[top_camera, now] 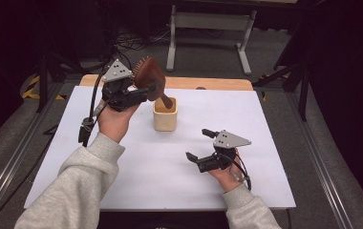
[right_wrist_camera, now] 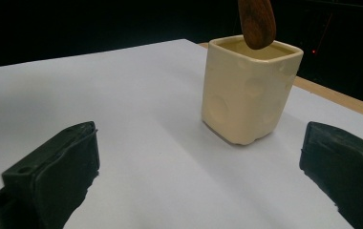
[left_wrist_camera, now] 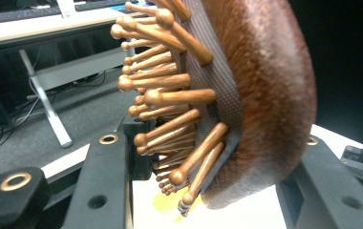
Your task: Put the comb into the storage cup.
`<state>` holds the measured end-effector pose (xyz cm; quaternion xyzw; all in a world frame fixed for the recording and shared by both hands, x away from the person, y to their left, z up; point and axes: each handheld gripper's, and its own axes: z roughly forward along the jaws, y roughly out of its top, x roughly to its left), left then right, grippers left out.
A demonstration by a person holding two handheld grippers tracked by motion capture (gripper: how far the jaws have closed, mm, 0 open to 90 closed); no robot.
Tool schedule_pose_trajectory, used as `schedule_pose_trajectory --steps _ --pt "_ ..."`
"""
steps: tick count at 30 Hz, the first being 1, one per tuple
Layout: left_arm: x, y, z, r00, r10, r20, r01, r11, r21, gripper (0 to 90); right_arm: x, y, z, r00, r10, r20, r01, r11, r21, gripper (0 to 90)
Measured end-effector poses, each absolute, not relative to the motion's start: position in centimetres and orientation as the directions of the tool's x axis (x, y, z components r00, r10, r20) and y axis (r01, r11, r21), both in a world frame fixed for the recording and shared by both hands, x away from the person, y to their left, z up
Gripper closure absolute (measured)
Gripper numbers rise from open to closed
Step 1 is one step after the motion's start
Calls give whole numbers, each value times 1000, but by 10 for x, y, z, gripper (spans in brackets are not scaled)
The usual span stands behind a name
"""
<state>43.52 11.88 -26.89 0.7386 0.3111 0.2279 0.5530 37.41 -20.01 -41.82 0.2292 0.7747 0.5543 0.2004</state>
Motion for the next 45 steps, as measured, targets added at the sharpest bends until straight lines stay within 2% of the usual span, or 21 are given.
schedule_pose_trajectory --steps 26,45 --pt "464 111 -295 673 737 -69 293 -180 939 547 375 -201 -418 -816 575 -54 135 280 950 4" --pt "481 99 -315 670 736 -91 355 -210 911 539 375 -202 -419 -819 572 -49 138 279 950 5"
